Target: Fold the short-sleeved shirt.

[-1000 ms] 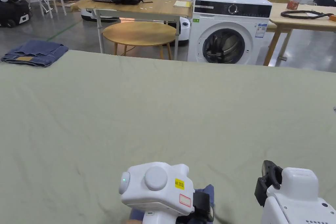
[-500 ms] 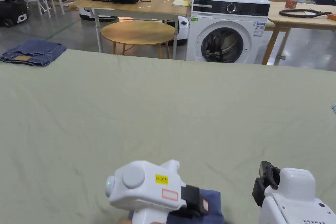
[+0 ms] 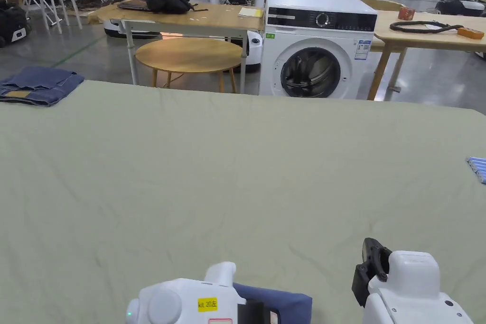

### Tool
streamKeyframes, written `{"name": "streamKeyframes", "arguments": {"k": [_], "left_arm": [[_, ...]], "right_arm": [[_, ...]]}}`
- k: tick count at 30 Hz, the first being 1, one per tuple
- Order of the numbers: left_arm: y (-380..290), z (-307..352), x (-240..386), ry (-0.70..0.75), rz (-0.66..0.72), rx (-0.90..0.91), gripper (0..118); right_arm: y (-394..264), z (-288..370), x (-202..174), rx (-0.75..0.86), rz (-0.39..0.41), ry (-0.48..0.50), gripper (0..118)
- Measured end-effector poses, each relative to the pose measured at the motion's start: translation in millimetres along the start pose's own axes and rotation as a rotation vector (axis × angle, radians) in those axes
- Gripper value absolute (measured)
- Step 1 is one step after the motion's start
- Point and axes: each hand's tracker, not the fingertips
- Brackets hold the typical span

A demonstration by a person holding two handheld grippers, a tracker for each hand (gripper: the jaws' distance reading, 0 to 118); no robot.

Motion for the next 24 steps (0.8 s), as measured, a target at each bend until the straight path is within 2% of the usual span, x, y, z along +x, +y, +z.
{"name": "streamKeyframes", "arguments": {"k": [6, 8, 13, 17, 21, 24], "left_arm": [[11, 67, 12, 0.175, -0.207, 0.324, 0], [8, 94, 24, 0.321, -0.354, 0.498, 0], [-3, 121, 34, 0.540, -0.521, 0.759, 0], [-14, 125, 40, 0.698, -0.586, 0.889, 0], [-23, 135, 44, 0.722, -0.595, 0.970, 0], [-21, 138, 42, 0.721, -0.587, 0.957, 0]], "right_arm": [[1, -15, -14, 0.007, 0.003, 0.007, 0], [6, -16, -20, 0.030, 0.003, 0.009, 0], [18, -13, -33, 0.093, -0.016, 0.019, 0], [24, -8, -42, 0.131, -0.036, 0.021, 0], [31, 1, -43, 0.158, -0.024, 0.025, 0], [30, 4, -42, 0.127, -0.010, 0.041, 0]]}}
